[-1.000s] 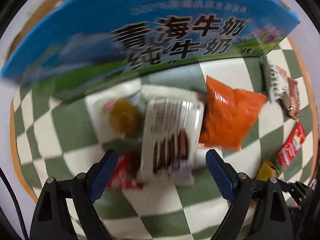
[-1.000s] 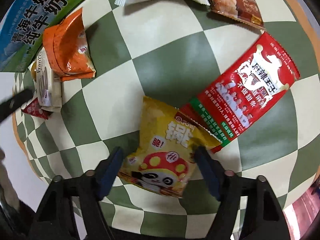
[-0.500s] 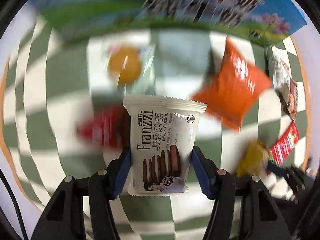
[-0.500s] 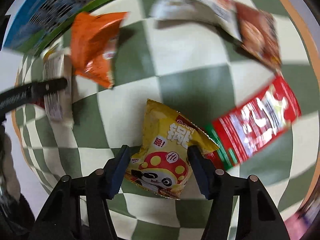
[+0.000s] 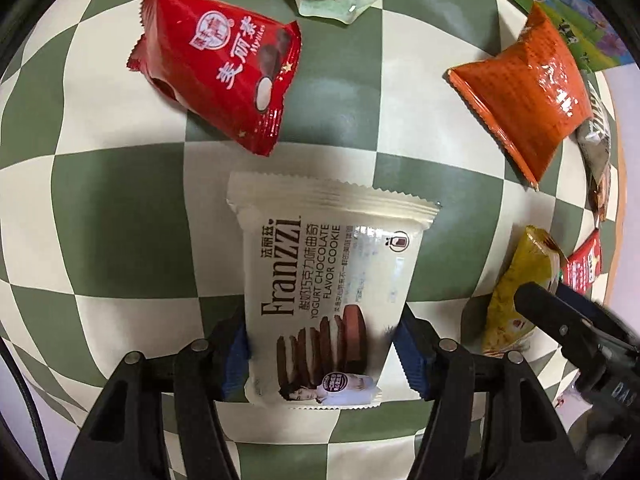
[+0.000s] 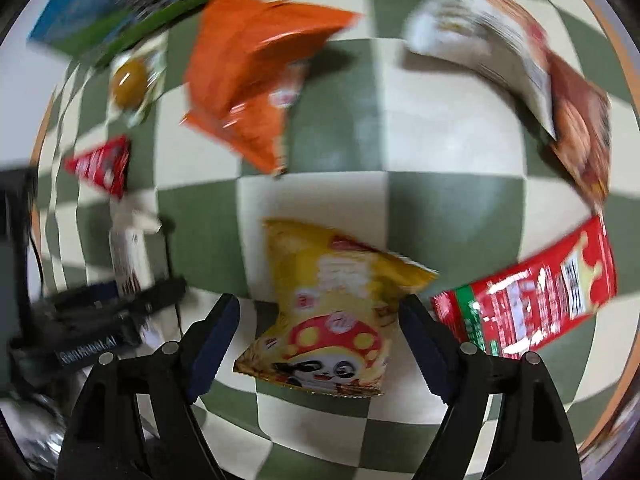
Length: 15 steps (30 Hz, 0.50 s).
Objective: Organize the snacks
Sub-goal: 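Grasp the Franzzi cookie pack with left tool while right tool grasps yellow panda chip bag, then carry both packs into the box and open both tools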
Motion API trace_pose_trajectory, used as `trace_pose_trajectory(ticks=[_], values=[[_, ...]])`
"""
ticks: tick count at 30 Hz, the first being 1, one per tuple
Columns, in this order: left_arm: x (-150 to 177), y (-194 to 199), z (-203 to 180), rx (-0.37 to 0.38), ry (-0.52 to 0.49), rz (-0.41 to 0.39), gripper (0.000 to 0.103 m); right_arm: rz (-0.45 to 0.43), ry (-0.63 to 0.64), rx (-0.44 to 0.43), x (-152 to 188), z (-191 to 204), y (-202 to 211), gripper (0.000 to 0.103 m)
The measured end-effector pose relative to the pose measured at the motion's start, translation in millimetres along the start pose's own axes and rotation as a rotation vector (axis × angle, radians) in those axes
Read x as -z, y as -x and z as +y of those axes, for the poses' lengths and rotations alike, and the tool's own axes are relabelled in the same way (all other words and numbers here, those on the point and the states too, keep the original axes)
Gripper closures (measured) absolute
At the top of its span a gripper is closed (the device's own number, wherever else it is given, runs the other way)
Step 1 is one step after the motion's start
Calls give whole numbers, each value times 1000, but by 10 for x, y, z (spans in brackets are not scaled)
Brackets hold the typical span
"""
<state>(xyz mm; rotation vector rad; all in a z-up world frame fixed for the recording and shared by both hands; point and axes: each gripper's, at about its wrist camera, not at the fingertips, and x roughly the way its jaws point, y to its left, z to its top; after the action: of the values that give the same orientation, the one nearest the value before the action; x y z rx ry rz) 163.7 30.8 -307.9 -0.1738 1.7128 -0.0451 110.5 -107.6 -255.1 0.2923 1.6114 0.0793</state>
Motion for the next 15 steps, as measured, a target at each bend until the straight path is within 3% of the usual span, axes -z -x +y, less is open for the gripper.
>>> trace_pose_trajectory(ticks=[4, 5, 7, 15], values=[[19, -28, -9, -8, 23, -17, 44, 26, -109, -32, -19, -156, -116, 21], [-125, -33, -13, -16, 28, -26, 44, 16, -100, -13, -50, -183, -98, 24], [-95, -17, -39, -32, 26, -41, 45, -2, -61, 27, -45, -127, -93, 40], [8, 163, -155, -37, 35, -53, 46, -35, 3, 56, 235, 150, -50, 48]])
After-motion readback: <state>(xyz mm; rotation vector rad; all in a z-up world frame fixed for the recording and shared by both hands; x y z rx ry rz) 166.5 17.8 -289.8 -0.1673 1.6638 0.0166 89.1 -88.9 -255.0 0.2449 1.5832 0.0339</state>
